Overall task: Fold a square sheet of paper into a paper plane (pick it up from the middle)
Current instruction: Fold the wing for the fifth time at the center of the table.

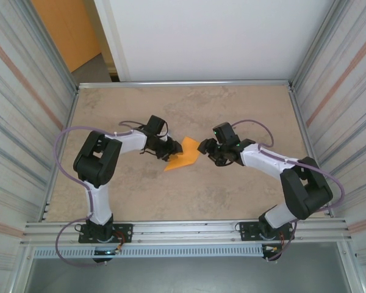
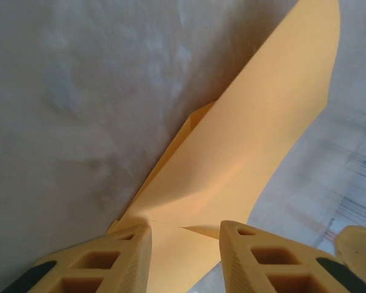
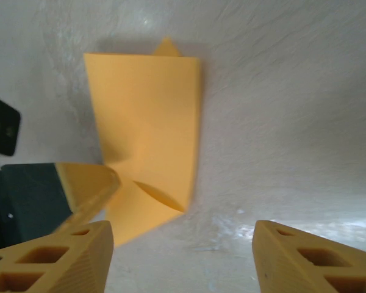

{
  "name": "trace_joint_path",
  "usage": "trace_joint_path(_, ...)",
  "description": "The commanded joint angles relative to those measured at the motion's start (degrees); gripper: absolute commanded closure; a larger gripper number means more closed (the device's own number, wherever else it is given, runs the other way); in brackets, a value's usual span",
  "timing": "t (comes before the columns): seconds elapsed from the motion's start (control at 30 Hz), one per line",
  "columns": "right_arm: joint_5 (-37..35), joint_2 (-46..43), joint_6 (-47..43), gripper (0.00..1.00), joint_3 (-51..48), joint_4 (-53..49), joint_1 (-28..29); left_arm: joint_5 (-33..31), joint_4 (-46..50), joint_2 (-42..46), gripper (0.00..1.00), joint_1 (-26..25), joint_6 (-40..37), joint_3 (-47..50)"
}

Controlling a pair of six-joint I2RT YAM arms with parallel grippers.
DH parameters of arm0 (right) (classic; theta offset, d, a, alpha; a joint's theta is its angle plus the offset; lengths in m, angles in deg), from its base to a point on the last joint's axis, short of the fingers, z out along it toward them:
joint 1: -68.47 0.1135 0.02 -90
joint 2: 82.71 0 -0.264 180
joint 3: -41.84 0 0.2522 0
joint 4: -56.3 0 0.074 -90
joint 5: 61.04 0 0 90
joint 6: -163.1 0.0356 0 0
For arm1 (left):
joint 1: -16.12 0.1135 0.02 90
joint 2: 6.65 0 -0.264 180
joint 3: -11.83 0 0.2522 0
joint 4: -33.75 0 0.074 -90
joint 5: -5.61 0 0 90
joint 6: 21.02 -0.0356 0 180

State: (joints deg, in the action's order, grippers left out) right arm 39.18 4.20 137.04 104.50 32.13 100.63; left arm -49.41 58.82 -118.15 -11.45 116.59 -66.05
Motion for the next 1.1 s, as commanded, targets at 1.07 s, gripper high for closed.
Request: trace_joint_path(1.07, 8.95, 13.02, 11.12, 0.56, -1.11, 14.48, 3.7, 0.17, 2.36, -1.0, 0.66, 0.23, 3.45, 2.91)
